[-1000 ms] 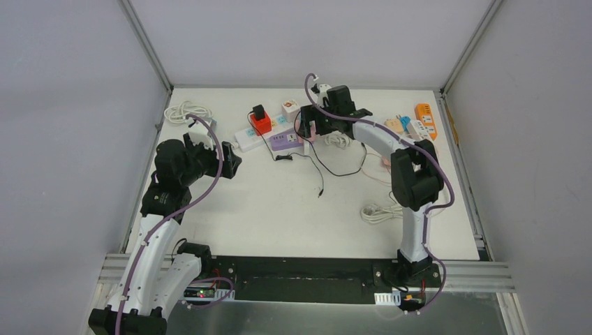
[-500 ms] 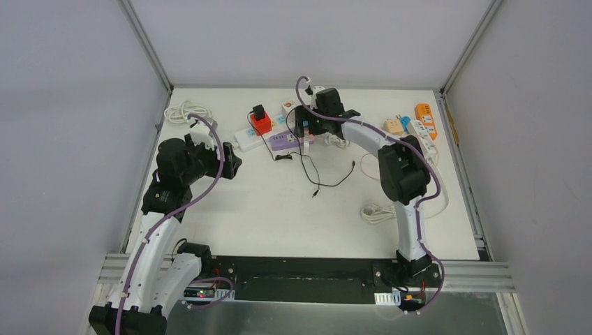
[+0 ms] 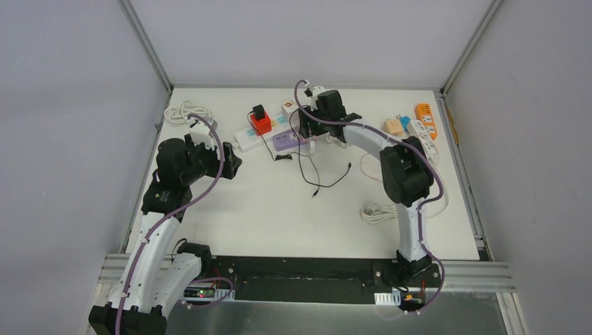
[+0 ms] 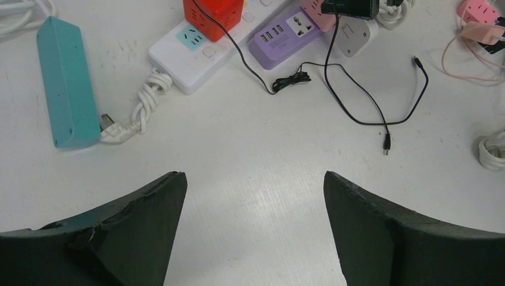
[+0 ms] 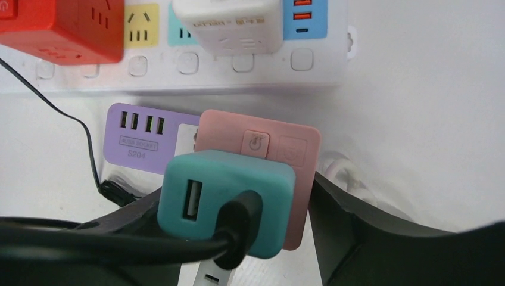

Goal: Pull the plug off the socket
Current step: Move the socket to the center of the board.

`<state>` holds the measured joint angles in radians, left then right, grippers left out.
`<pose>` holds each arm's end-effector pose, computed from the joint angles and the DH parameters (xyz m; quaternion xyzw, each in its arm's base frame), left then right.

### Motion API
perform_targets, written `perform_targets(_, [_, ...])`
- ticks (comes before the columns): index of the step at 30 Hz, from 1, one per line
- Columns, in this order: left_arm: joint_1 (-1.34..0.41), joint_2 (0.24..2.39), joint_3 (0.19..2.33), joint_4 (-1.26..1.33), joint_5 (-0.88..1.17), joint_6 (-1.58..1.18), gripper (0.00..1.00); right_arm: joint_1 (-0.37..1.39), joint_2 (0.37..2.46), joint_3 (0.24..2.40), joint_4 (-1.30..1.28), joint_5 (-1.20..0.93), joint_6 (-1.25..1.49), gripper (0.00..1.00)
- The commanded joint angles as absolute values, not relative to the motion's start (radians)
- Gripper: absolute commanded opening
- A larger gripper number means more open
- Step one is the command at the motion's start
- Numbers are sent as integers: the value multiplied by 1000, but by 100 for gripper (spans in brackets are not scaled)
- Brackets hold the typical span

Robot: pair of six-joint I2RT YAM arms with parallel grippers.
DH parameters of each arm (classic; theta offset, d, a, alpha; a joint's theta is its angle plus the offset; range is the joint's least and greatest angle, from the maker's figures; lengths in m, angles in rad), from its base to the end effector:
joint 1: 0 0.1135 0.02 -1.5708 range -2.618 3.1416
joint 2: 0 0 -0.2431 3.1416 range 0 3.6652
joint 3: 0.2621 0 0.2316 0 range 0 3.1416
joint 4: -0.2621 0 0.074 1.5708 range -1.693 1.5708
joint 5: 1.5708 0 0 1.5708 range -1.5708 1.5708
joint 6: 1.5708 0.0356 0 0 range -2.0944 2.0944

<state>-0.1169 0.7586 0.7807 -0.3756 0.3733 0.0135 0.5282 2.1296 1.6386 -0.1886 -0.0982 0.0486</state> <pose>0.1637 -0.0323 0.3086 0.1584 0.7975 -0.1811 0.5532 0.3952 0.2346 0.1983 -0.2346 0.8705 0.1649 0.4001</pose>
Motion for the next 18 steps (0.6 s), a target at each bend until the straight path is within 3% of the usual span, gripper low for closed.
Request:
perform_targets(1, [-113, 750, 787, -357, 386, 25, 88, 450, 2010, 1539, -150, -114, -46, 32])
perform_targets(8, [-113, 753, 788, -357, 396, 23, 88, 343, 1881, 1413, -191, -210, -163, 21])
perform_targets(18, [-113, 755, 790, -355, 423, 24, 87, 251, 1814, 1374, -423, -430, -387, 17])
